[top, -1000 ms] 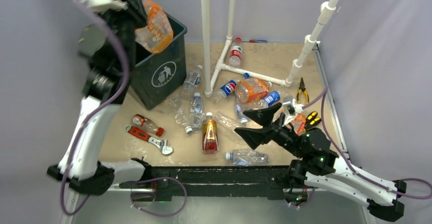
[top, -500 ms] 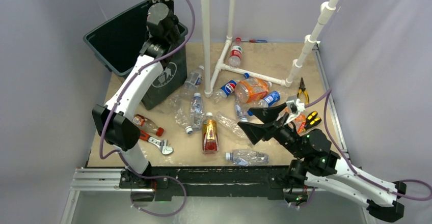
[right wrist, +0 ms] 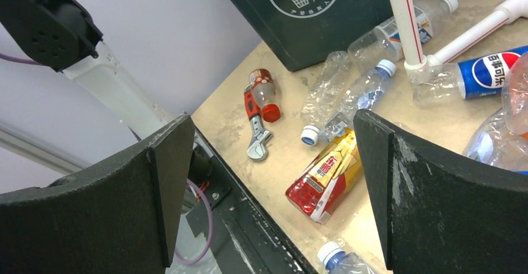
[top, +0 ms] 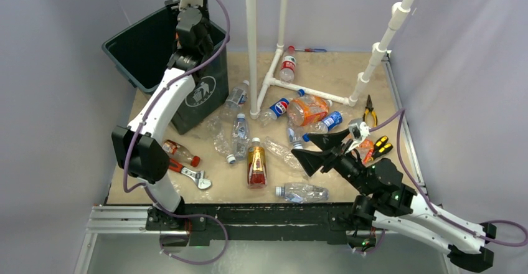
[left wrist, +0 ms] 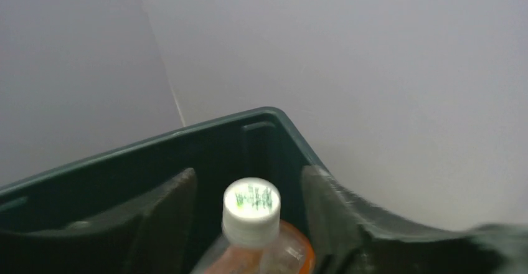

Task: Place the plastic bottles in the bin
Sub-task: Place the plastic bottle in the trash bin.

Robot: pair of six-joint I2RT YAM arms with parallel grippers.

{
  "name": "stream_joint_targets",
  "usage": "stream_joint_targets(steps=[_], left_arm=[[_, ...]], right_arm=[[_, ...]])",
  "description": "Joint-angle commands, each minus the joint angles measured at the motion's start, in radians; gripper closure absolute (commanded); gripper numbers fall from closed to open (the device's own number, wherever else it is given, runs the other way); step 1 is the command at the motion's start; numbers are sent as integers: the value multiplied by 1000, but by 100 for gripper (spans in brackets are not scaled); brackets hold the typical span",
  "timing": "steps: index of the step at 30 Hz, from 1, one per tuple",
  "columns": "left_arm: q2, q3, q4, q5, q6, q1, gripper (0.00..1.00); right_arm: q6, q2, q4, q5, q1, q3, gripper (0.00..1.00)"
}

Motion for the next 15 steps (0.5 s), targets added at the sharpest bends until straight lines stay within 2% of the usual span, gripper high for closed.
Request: stream_joint_targets(steps=[1,2,3,8,11,13,15], left_arm=[[-74,6,-24,22,-68,4,14],[-88,9,-30,15,-80,3,7],[-108,13,-37,17,-98,2,5],[-299,3,-146,56,-298,0,1],[-421,-26,-305,169,-435,-1,1],[-486,-44,-467,243,-520,-1,1],[-564,-110,-565,305,-597,-1,1]], right_arm=[[-8,15,-25,42,1,41,1],[-9,18,-32,50,2,49,1],[-10,22,-38,54,3,58,1],[-28,55,-59,84,1,102,1],[-27,96,-68,126,1,117,1],[-17,150,-86,156,1,129,1],[7,210,-122,197,1,140,1]])
